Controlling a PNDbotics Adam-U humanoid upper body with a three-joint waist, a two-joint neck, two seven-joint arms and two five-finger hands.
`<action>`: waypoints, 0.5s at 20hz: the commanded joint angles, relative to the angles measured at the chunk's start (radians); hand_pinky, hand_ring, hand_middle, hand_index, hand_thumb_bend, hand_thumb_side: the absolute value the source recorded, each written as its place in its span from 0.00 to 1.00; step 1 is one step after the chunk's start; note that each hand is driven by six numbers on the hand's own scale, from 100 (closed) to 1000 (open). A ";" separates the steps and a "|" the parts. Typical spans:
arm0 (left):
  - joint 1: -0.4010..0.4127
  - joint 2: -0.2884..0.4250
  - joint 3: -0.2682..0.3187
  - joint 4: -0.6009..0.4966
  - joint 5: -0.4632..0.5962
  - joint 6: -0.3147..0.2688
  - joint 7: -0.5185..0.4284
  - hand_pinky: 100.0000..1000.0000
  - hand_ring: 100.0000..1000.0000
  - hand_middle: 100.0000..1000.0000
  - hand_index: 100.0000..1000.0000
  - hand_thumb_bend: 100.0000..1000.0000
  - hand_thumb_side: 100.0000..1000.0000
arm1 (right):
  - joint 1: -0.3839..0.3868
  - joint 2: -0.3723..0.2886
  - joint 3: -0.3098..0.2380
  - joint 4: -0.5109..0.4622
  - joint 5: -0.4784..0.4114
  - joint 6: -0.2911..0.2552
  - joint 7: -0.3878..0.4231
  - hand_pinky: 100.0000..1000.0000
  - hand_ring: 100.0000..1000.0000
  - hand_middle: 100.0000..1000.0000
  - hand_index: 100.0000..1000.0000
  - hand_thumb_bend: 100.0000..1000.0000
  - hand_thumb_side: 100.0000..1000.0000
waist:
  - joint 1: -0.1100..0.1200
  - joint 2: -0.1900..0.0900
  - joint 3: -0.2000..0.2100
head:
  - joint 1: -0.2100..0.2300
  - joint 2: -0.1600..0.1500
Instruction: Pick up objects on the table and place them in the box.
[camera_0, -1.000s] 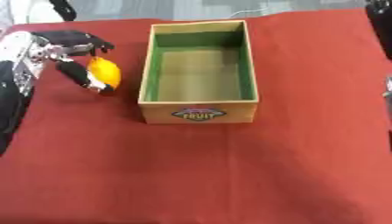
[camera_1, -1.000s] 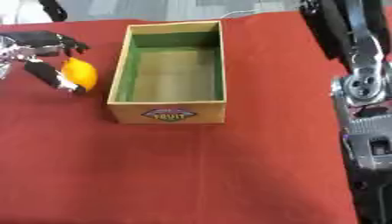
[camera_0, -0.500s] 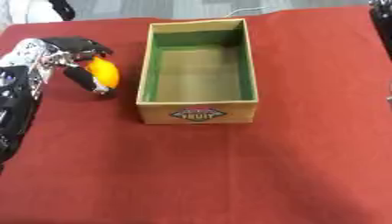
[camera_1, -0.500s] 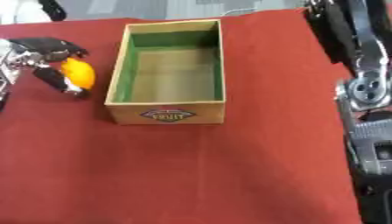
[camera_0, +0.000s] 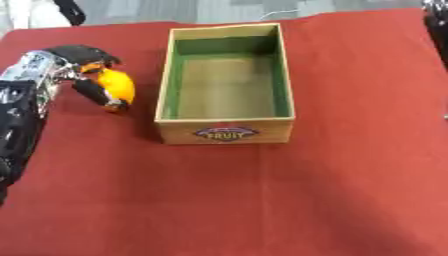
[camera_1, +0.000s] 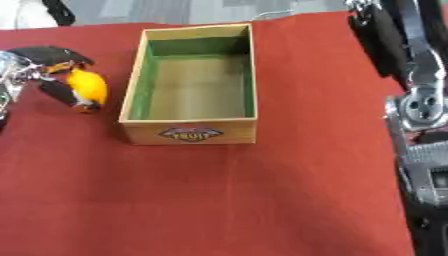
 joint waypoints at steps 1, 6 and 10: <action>-0.023 0.018 0.010 0.000 0.004 0.001 0.001 0.65 0.76 0.76 0.98 0.57 0.63 | -0.014 -0.021 -0.003 -0.020 -0.007 -0.003 0.001 0.80 0.83 0.59 0.84 0.10 1.00 | -0.001 -0.016 -0.001 | 0.004 -0.008; -0.024 0.017 0.012 0.004 0.001 0.009 -0.005 0.62 0.72 0.69 0.94 0.56 0.61 | -0.014 -0.022 -0.002 -0.020 -0.010 -0.002 0.000 0.80 0.83 0.59 0.84 0.11 1.00 | 0.000 -0.013 -0.003 | 0.007 -0.010; -0.023 0.017 0.015 0.005 0.003 0.014 0.009 0.59 0.68 0.60 0.84 0.54 0.56 | -0.013 -0.023 -0.003 -0.020 -0.011 -0.002 -0.001 0.80 0.83 0.59 0.84 0.11 1.00 | 0.000 -0.012 -0.004 | 0.006 -0.009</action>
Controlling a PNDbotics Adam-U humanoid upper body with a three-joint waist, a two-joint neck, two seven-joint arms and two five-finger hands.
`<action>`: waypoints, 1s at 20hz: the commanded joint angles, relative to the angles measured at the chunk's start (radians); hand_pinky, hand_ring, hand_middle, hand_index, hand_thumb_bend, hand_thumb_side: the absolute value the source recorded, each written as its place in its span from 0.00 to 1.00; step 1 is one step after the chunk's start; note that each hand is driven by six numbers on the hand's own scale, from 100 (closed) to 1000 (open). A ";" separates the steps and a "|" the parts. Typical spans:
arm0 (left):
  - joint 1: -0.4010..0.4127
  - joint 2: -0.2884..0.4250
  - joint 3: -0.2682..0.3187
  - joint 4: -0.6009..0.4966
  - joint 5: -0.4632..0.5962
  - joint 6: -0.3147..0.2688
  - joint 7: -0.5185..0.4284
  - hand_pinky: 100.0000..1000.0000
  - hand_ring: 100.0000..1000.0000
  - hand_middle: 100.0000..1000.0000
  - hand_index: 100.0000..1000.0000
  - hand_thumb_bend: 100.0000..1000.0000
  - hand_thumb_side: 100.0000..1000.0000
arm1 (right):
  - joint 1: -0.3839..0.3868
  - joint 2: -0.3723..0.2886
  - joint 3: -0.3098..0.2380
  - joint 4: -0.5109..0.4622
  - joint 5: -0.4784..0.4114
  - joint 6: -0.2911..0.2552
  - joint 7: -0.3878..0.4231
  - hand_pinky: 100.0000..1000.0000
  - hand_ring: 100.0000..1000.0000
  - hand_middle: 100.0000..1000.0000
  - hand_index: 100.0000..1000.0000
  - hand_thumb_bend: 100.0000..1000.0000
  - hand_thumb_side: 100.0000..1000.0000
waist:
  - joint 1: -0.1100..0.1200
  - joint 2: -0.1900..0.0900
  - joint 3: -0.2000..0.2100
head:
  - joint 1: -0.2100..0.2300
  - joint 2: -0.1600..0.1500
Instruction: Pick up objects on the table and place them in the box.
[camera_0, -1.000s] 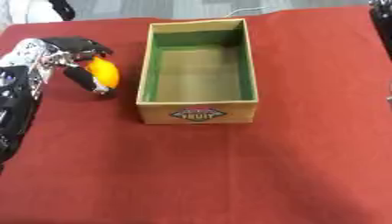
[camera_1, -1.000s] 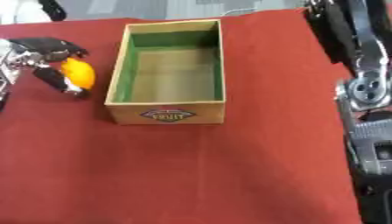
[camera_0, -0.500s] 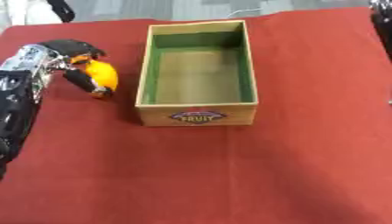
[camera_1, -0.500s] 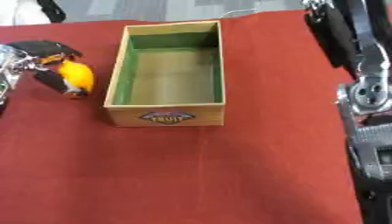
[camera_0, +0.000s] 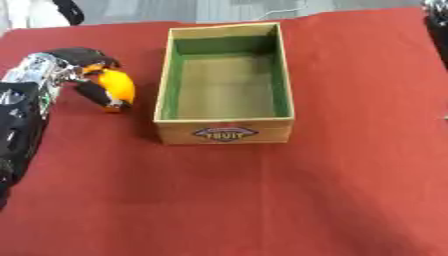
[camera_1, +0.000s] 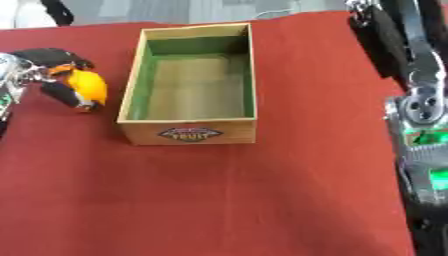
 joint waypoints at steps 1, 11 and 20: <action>-0.016 0.017 0.007 -0.002 0.000 0.006 0.012 0.58 0.67 0.60 0.83 0.53 0.55 | -0.012 -0.023 -0.003 -0.020 -0.010 -0.001 -0.001 0.80 0.83 0.59 0.84 0.11 1.00 | -0.002 -0.016 0.000 | 0.003 -0.007; -0.017 0.020 0.000 -0.006 0.017 -0.001 0.012 0.47 0.57 0.49 0.73 0.36 0.38 | -0.007 -0.022 -0.005 -0.020 -0.012 -0.001 -0.003 0.80 0.83 0.59 0.84 0.11 1.00 | -0.003 -0.021 0.007 | 0.000 -0.001; -0.022 0.025 -0.002 -0.093 0.181 -0.039 -0.086 0.42 0.53 0.51 0.75 0.19 0.40 | -0.005 -0.021 -0.006 -0.020 -0.015 -0.001 -0.008 0.80 0.83 0.59 0.84 0.10 1.00 | -0.006 -0.025 0.013 | -0.003 0.007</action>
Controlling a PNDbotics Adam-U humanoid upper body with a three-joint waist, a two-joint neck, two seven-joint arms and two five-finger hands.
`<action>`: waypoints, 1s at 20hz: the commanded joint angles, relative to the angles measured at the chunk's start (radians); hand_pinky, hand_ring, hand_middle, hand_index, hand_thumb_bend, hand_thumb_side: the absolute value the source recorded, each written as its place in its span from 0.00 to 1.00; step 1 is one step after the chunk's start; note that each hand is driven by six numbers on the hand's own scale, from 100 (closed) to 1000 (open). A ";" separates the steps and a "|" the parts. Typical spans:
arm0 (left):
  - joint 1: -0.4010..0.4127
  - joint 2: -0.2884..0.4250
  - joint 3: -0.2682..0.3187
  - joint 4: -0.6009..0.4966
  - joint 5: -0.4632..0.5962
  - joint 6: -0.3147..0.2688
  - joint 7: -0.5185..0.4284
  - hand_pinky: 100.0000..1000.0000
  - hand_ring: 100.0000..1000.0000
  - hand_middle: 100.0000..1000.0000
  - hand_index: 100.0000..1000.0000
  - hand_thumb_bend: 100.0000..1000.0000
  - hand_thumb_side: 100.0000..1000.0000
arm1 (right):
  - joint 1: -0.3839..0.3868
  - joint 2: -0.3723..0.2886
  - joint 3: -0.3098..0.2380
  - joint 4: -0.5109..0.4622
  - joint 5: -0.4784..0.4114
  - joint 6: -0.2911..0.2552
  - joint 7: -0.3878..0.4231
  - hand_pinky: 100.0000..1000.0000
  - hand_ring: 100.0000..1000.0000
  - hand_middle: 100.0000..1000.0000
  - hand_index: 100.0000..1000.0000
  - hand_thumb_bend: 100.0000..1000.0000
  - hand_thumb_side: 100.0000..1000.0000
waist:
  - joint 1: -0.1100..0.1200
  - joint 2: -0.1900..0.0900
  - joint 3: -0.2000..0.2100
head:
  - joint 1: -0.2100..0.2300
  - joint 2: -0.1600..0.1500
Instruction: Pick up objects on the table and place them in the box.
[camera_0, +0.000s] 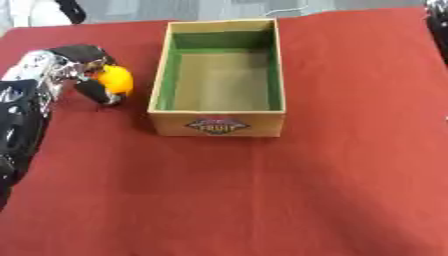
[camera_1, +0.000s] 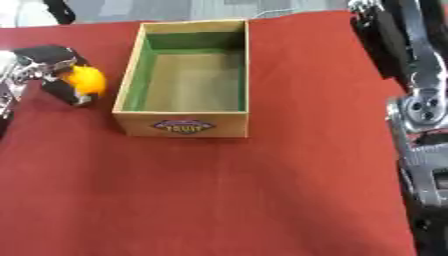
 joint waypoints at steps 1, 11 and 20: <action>-0.023 0.027 -0.003 -0.053 0.053 0.000 -0.039 0.42 0.53 0.51 0.75 0.18 0.40 | -0.010 -0.018 -0.006 -0.020 -0.007 -0.003 -0.006 0.80 0.83 0.59 0.84 0.10 1.00 | -0.003 -0.026 0.003 | -0.001 0.005; -0.031 0.046 -0.005 -0.108 0.113 0.017 -0.099 0.41 0.52 0.51 0.75 0.04 0.38 | -0.004 -0.014 -0.007 -0.020 -0.008 -0.004 -0.011 0.80 0.83 0.59 0.84 0.09 1.00 | -0.003 -0.036 0.010 | -0.008 0.010; -0.052 0.042 0.005 -0.201 0.218 0.026 -0.105 0.34 0.47 0.45 0.71 0.00 0.20 | -0.002 -0.009 -0.009 -0.020 -0.010 -0.005 -0.020 0.80 0.83 0.59 0.84 0.09 1.00 | -0.005 -0.043 0.013 | -0.018 0.013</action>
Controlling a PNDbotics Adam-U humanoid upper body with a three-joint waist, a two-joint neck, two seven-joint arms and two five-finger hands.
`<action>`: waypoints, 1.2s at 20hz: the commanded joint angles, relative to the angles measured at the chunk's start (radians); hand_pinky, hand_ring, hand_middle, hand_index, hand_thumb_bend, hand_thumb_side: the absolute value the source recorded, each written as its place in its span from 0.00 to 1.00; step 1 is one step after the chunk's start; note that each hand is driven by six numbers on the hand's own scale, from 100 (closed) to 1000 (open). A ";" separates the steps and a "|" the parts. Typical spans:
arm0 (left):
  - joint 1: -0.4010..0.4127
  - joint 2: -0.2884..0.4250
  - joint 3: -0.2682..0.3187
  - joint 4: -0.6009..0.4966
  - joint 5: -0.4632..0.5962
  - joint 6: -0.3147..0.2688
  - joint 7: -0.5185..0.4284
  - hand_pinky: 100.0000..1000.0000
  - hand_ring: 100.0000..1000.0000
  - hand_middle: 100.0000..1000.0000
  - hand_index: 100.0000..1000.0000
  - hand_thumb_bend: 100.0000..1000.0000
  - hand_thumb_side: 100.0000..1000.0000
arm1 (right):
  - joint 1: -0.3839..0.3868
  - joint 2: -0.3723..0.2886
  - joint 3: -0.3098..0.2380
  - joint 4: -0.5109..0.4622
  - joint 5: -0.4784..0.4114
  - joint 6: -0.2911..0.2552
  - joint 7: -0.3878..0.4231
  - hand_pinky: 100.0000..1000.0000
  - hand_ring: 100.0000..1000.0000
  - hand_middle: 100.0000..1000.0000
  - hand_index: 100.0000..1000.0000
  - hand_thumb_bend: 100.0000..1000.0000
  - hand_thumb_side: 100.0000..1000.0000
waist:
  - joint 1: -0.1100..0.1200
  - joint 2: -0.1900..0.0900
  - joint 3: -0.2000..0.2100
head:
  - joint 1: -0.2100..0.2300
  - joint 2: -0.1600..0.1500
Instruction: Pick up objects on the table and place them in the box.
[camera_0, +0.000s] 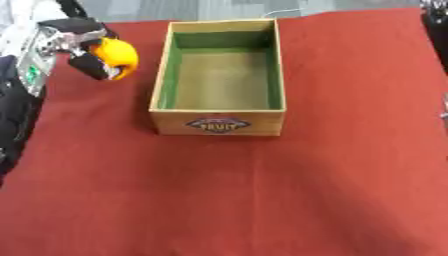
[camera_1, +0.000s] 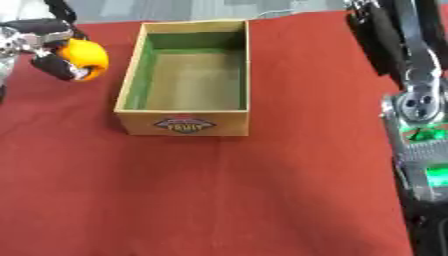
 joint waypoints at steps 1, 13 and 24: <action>-0.034 0.029 0.008 -0.063 0.047 0.004 -0.006 0.34 0.47 0.45 0.71 0.00 0.19 | -0.010 -0.009 -0.008 -0.020 -0.008 -0.001 -0.005 0.80 0.83 0.59 0.84 0.09 1.00 | -0.003 -0.029 0.002 | -0.005 0.005; -0.072 -0.076 -0.052 -0.280 0.198 0.022 -0.014 0.30 0.45 0.43 0.69 0.00 0.20 | -0.016 0.000 -0.007 -0.020 -0.007 -0.004 -0.005 0.80 0.83 0.59 0.84 0.09 1.00 | -0.008 -0.034 -0.006 | 0.003 0.008; -0.064 -0.185 -0.098 -0.238 0.172 0.028 -0.040 0.31 0.46 0.46 0.70 0.00 0.26 | -0.020 0.009 -0.005 -0.020 -0.006 -0.008 -0.005 0.80 0.83 0.59 0.84 0.09 1.00 | -0.003 -0.034 -0.021 | 0.011 0.003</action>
